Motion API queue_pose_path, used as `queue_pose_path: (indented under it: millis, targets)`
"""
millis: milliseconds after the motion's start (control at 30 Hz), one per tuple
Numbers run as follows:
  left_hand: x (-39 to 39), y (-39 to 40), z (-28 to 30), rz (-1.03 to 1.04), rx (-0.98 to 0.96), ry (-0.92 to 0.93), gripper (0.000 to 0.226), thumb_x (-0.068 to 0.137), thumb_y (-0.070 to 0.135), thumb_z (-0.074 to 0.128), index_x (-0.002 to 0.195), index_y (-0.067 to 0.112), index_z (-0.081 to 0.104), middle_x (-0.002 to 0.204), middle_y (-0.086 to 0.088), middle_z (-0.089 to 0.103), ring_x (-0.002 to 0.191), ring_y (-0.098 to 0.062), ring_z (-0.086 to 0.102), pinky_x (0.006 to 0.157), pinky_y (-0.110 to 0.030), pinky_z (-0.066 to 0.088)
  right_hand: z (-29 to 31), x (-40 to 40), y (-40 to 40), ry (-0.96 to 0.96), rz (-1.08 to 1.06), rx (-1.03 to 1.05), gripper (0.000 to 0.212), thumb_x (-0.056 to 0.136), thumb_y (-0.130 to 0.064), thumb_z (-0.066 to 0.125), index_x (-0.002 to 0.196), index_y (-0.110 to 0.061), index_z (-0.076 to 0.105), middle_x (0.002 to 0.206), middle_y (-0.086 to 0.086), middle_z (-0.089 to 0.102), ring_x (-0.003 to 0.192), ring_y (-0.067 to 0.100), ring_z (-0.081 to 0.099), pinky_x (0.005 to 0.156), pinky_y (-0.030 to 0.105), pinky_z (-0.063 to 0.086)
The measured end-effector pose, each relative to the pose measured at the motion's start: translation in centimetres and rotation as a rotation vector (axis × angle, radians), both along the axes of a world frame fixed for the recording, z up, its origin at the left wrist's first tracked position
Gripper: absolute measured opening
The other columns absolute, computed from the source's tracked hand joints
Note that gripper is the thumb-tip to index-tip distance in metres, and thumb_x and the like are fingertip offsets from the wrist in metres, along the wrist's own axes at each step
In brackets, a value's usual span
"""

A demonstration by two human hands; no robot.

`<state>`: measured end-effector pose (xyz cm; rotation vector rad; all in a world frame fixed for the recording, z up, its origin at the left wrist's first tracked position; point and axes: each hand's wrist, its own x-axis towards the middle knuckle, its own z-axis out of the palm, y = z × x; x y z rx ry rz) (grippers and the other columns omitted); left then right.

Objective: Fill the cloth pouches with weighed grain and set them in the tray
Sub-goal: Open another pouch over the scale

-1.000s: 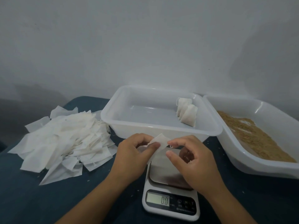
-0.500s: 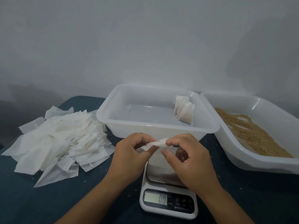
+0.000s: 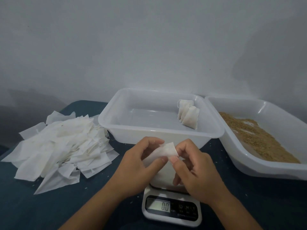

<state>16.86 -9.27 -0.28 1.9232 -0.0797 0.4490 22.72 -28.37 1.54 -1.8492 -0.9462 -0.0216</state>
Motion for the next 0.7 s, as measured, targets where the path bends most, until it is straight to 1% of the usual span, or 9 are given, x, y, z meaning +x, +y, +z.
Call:
queue_pose_path:
  millis: [67,133,200,300,433,533,567,633,700]
  targets:
    - [0.0,0.0,0.0,-0.009,0.009,0.034,0.033,0.090,0.042,0.071,0.120,0.044,0.061,0.109,0.016,0.072,0.102,-0.007,0.070,0.084,-0.023,0.055,0.2,0.0,-0.1,0.002,0.012,-0.016,0.008,0.097,-0.039,0.057,0.097,-0.031,0.053,0.074,-0.009,0.070,0.053,0.017,0.069,0.049,0.036,0.057]
    - [0.1,-0.1,0.0,-0.033,0.061,0.037,0.023,0.093,0.037,0.071,0.115,0.041,0.065,0.103,0.016,0.073,0.093,-0.005,0.071,0.076,-0.017,0.053,0.3,0.0,-0.1,-0.034,0.005,-0.034,0.011,0.096,-0.039,0.061,0.104,-0.031,0.060,0.080,-0.006,0.073,0.058,0.018,0.070,0.054,0.040,0.057]
    - [0.0,-0.2,0.2,-0.055,0.084,0.036,0.018,0.091,0.042,0.068,0.109,0.040,0.068,0.099,0.016,0.074,0.089,-0.006,0.070,0.071,-0.015,0.051,0.4,0.2,-0.1,-0.063,-0.005,-0.060,0.009,0.098,-0.030,0.065,0.107,-0.030,0.067,0.083,-0.009,0.073,0.066,0.015,0.072,0.060,0.033,0.058]
    - [-0.1,-0.3,0.4,-0.086,0.054,0.037,0.021,0.092,0.045,0.067,0.111,0.037,0.069,0.105,0.013,0.075,0.098,-0.011,0.072,0.079,-0.024,0.057,0.6,0.2,-0.3,0.020,0.007,-0.048,0.007,0.098,-0.023,0.067,0.101,-0.027,0.072,0.082,-0.010,0.074,0.067,0.014,0.075,0.059,0.023,0.057]
    - [0.2,-0.2,0.9,-0.143,0.008,0.079,0.019,0.096,0.037,0.070,0.115,0.034,0.069,0.109,0.011,0.075,0.103,-0.012,0.072,0.082,-0.023,0.056,0.9,0.2,-0.6,0.077,0.010,0.000,0.006,0.098,-0.031,0.065,0.098,-0.029,0.070,0.086,-0.008,0.076,0.056,0.019,0.072,0.054,0.027,0.058]
    - [0.4,0.2,1.7,-0.333,-0.187,0.221,0.035,0.092,0.044,0.070,0.125,0.034,0.066,0.122,0.003,0.072,0.114,-0.014,0.069,0.089,-0.026,0.056,1.2,0.3,-0.8,0.046,-0.033,0.075,0.009,0.100,-0.030,0.064,0.100,-0.030,0.072,0.081,-0.009,0.075,0.052,0.018,0.070,0.050,0.029,0.056]
    - [0.5,0.2,2.1,-0.419,-0.255,0.289,0.041,0.093,0.044,0.071,0.132,0.035,0.062,0.128,-0.001,0.069,0.119,-0.017,0.067,0.092,-0.032,0.057,1.3,0.3,-0.8,0.033,-0.049,0.114,0.011,0.099,-0.032,0.063,0.101,-0.029,0.073,0.081,-0.009,0.075,0.051,0.016,0.069,0.048,0.026,0.055]
    - [1.0,0.0,2.9,-0.593,-0.356,0.395,0.052,0.096,0.037,0.071,0.144,0.029,0.054,0.137,-0.010,0.063,0.127,-0.027,0.062,0.102,-0.049,0.054,1.4,0.4,-0.9,0.028,-0.072,0.191,0.018,0.099,-0.038,0.062,0.106,-0.026,0.074,0.082,-0.008,0.075,0.052,0.014,0.068,0.048,0.021,0.052]
    - [1.7,-0.3,3.9,-0.711,-0.353,0.439,0.049,0.099,0.027,0.067,0.146,0.025,0.053,0.138,-0.015,0.060,0.123,-0.029,0.062,0.097,-0.048,0.055,1.6,0.5,-1.1,0.039,-0.081,0.211,0.020,0.099,-0.038,0.063,0.109,-0.027,0.075,0.084,-0.006,0.076,0.055,0.014,0.069,0.050,0.021,0.053]
